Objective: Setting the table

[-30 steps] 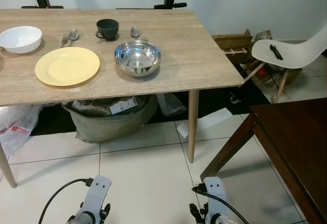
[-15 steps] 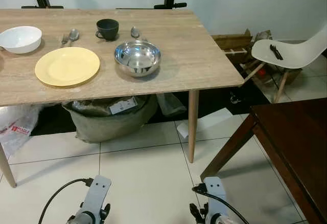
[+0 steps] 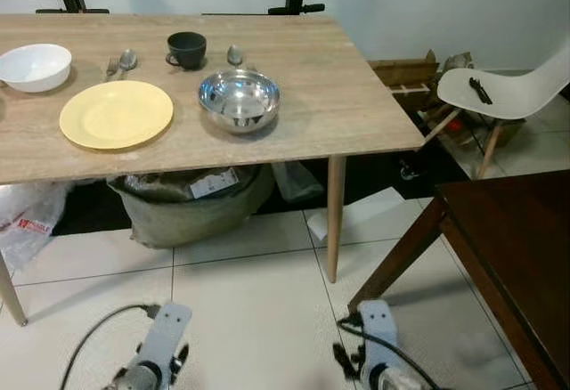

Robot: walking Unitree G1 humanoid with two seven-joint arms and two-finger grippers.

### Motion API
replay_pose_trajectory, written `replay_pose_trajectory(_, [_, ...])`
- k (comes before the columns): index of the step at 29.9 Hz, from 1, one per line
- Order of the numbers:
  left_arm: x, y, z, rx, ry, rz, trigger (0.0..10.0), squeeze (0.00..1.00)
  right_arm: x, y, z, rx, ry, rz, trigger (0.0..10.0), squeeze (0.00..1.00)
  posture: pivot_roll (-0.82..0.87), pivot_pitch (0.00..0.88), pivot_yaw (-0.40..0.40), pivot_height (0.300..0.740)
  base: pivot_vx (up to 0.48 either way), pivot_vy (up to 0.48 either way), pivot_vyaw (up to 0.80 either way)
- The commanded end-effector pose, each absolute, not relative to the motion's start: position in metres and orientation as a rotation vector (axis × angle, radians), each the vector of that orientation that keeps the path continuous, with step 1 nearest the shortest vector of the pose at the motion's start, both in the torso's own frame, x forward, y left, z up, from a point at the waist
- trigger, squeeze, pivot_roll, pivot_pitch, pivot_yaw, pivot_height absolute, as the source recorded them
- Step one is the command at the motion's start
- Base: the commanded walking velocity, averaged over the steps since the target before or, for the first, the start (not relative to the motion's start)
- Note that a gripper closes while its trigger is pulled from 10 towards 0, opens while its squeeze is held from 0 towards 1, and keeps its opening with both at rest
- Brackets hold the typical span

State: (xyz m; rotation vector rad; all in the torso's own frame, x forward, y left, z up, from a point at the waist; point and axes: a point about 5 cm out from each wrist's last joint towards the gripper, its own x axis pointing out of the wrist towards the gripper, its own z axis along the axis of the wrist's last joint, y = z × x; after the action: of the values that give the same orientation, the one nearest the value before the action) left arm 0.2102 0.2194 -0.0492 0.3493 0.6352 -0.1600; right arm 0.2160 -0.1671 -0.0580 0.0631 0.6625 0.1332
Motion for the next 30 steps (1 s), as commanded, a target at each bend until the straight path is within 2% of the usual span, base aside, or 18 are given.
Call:
replay_pose_trajectory(1, [0.206,0.221,-0.045,0.339,0.588,-0.210,10.0,0.00,0.214,-0.174,-0.055,0.093,0.614,0.111,10.0,0.00,-0.08,0.005,-0.018,0.740,0.000,0.000,0.00])
replay_pose_trajectory(2, [0.206,0.221,-0.045,0.339,0.588,-0.210,10.0,0.00,0.214,-0.174,-0.055,0.093,0.614,0.111,10.0,0.00,-0.08,0.005,-0.018,0.740,0.000,0.000,0.00])
replay_pose_trajectory(3, [0.207,0.226,-0.026,0.318,0.481,-0.220,10.0,0.00,0.218,-0.180,-0.041,0.092,0.510,0.094,10.0,0.00,-0.07,0.013,-0.016,0.740,0.000,0.000,0.00])
replay_pose_trajectory(6, [0.218,0.225,0.012,0.281,0.332,-0.185,10.0,0.00,0.225,-0.184,-0.020,0.063,0.391,0.086,10.0,0.00,-0.07,0.018,-0.014,0.740,0.000,0.000,0.00])
replay_pose_trajectory(9, [0.222,0.222,0.029,0.273,0.274,-0.177,10.0,0.00,0.229,-0.184,-0.010,0.049,0.344,0.094,10.0,0.00,-0.07,0.020,-0.010,0.740,0.000,0.000,0.00])
replay_pose_trajectory(11, [0.233,0.216,0.059,0.288,0.175,-0.187,10.0,0.00,0.240,-0.184,0.019,0.090,0.230,0.092,10.0,0.00,-0.07,0.024,-0.004,0.740,0.000,0.000,0.00])
replay_pose_trajectory(13, [0.236,0.215,0.071,0.297,0.137,-0.195,10.0,0.00,0.244,-0.184,0.031,0.108,0.183,0.095,10.0,0.00,-0.07,0.024,-0.004,0.740,0.000,0.000,0.00])
replay_pose_trajectory(14, [0.242,0.218,0.090,0.348,0.084,-0.228,10.0,0.00,0.254,-0.183,0.057,0.123,0.091,0.106,10.0,0.00,-0.07,0.021,0.000,0.740,0.000,0.000,0.00])
replay_pose_trajectory(19, [0.249,0.225,0.105,0.392,0.059,-0.260,10.0,0.00,0.263,-0.182,0.076,0.135,0.019,0.108,10.0,0.00,-0.07,0.018,0.003,0.740,0.000,0.000,0.00])
replay_pose_trajectory(20, [0.254,0.228,0.123,0.410,0.026,-0.257,10.0,0.00,0.267,-0.180,0.093,0.139,-0.033,0.106,10.0,0.00,-0.07,0.014,0.006,0.740,0.000,0.000,0.00])
replay_pose_trajectory(22, [0.257,0.229,0.132,0.409,0.006,-0.251,10.0,0.00,0.270,-0.178,0.101,0.140,-0.061,0.105,10.0,0.00,-0.06,0.010,0.011,0.740,0.000,0.000,0.00])
replay_pose_trajectory(23, [0.262,0.228,0.146,0.403,-0.036,-0.245,10.0,0.00,0.273,-0.174,0.115,0.153,-0.113,0.107,10.0,0.00,-0.06,0.010,0.011,0.740,0.000,0.000,0.00])
replay_pose_trajectory(30, [0.263,0.220,0.168,0.327,-0.102,-0.178,10.0,0.00,0.273,-0.167,0.141,0.212,-0.188,0.116,10.0,0.00,-0.06,0.001,0.018,0.740,0.000,0.000,0.00])
